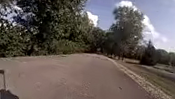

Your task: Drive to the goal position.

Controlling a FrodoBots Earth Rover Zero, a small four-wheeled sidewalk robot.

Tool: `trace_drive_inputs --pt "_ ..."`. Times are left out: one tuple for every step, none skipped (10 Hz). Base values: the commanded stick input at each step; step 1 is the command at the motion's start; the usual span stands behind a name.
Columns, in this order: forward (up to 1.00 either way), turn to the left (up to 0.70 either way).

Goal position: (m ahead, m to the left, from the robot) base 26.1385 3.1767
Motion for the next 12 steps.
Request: trace_drive_inputs --pt "0.70 0.00" --pt "0.70 0.00" --pt "0.70 0.00" --pt "0.70 0.00" --pt "0.70 0.00" --pt "0.70 0.00" --pt "0.70 0.00" --pt "0.70 0.00" --pt "0.70 0.00" --pt "0.70 0.00" --pt "0.70 0.00" --pt "0.70 0.00"
